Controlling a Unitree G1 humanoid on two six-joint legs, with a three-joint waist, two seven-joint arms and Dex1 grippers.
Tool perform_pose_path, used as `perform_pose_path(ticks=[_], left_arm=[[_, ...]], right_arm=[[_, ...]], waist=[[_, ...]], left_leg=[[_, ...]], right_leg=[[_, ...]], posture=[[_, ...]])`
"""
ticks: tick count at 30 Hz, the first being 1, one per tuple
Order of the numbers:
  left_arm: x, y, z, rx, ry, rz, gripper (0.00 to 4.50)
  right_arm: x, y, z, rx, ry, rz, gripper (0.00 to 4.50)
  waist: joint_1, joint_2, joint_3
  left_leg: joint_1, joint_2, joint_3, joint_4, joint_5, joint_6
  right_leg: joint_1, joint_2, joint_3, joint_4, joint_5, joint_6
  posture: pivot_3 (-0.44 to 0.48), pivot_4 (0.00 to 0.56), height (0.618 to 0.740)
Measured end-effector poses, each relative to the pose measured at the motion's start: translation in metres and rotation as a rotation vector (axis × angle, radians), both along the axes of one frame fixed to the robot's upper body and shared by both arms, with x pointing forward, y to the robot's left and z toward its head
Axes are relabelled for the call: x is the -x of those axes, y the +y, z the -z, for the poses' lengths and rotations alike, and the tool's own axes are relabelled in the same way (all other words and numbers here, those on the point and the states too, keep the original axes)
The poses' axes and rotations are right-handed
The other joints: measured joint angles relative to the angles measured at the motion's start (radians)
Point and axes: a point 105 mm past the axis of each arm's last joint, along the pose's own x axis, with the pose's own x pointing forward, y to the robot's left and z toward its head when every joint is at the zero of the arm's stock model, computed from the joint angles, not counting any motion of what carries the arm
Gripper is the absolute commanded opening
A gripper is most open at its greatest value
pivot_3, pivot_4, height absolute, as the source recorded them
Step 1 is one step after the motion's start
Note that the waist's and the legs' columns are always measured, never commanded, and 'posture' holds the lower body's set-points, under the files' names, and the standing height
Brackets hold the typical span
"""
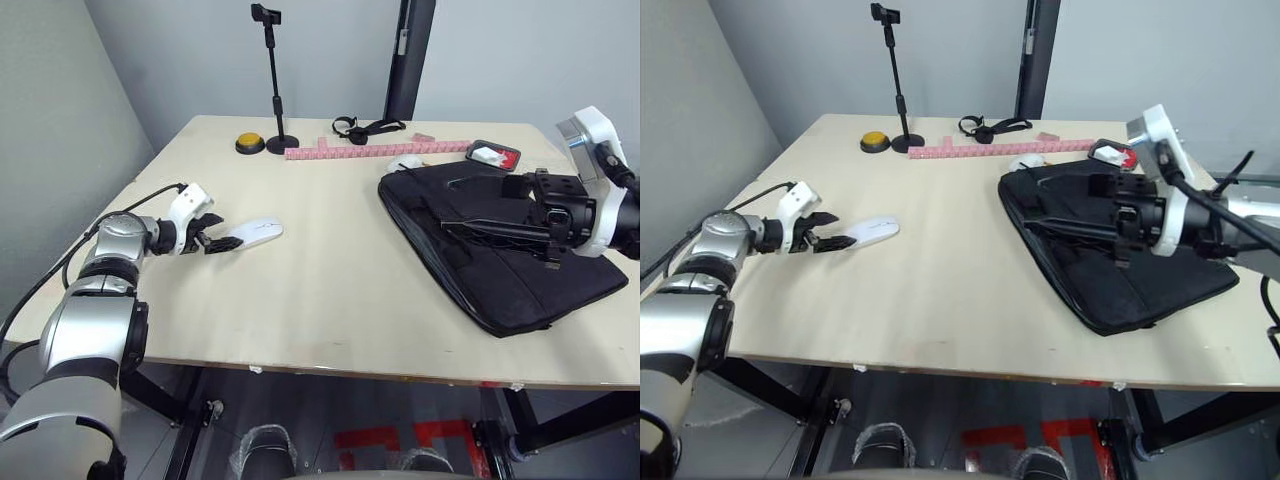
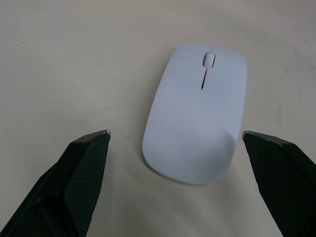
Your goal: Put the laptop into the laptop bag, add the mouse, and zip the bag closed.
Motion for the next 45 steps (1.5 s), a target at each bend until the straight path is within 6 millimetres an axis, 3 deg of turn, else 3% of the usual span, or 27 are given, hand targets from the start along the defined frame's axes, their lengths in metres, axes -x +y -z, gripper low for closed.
perform_pose_path(ticks=[20, 26, 35, 45], left_arm=[[-0.009, -0.025, 0.025, 0.051, 0.069, -0.072, 4.5], [-0.011, -0.028, 0.025, 0.077, 0.068, -0.081, 2.8], [-0.005, -0.03, 0.025, 0.062, 0.094, -0.008, 2.8], [0.026, -0.033, 0.017, 0.036, 0.128, 0.31, 2.8]], right_arm=[[0.005, 0.001, -0.011, 0.025, -0.011, 0.055, 4.45], [0.004, 0.001, -0.012, 0.019, -0.022, 0.058, 4.5], [0.001, 0.003, -0.011, 0.014, -0.034, 0.055, 4.5], [-0.006, -0.002, -0.006, -0.001, -0.034, 0.056, 4.5]], waist=[[0.005, 0.0, 0.0], [0.007, 0.0, 0.0], [0.006, 0.0, 0.0], [0.004, 0.0, 0.0]], left_leg=[[0.0, 0.0, 0.0, 0.0, -0.001, -0.001], [0.0, 0.0, 0.0, -0.001, -0.001, -0.001], [0.0, 0.0, 0.0, -0.002, -0.001, -0.002], [0.0, 0.0, 0.0, -0.004, -0.004, -0.006]], right_leg=[[0.001, 0.0, 0.0, -0.001, 0.0, 0.0], [0.001, 0.0, 0.0, -0.002, 0.0, 0.0], [0.001, 0.0, 0.0, -0.003, 0.0, 0.0], [0.001, 0.0, -0.001, -0.004, 0.0, 0.0]], posture=[[0.0, 0.15, 0.74], [0.0, 0.15, 0.74], [0.0, 0.15, 0.74], [0.0, 0.15, 0.74]])
